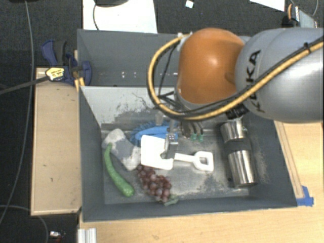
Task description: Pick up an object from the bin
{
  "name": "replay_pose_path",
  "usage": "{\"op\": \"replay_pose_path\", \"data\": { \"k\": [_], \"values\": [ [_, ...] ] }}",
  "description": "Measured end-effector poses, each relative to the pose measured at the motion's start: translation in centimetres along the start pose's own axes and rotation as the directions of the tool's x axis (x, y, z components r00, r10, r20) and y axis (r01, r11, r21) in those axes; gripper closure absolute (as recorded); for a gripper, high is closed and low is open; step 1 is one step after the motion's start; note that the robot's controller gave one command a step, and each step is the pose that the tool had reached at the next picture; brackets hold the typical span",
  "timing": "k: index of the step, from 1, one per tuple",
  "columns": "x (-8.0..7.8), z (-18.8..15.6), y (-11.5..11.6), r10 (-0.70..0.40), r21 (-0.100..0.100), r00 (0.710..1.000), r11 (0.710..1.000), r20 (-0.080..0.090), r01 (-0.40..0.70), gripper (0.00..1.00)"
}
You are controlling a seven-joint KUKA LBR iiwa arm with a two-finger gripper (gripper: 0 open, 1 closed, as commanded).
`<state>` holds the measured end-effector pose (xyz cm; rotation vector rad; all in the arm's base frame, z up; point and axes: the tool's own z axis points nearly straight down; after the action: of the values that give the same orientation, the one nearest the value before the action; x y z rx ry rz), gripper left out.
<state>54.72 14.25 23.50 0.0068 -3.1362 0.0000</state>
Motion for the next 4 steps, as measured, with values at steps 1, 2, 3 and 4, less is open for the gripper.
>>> {"op": "replay_pose_path", "data": {
  "k": [1, 2, 3, 4],
  "values": [
    [-0.1, -0.5, -0.1, 0.007, -0.001, 1.000, 1.000, 0.008, -0.006, 0.00],
    [7.0, 16.8, 0.6, 0.046, -0.003, 0.999, 0.999, 0.008, -0.046, 0.00],
    [5.6, 7.5, 2.0, 0.365, -0.012, 0.931, 0.931, 0.019, -0.365, 0.00],
    [6.3, 13.6, 5.3, -0.221, 0.000, 0.975, 0.975, 0.001, 0.221, 0.00]
  ]
}}
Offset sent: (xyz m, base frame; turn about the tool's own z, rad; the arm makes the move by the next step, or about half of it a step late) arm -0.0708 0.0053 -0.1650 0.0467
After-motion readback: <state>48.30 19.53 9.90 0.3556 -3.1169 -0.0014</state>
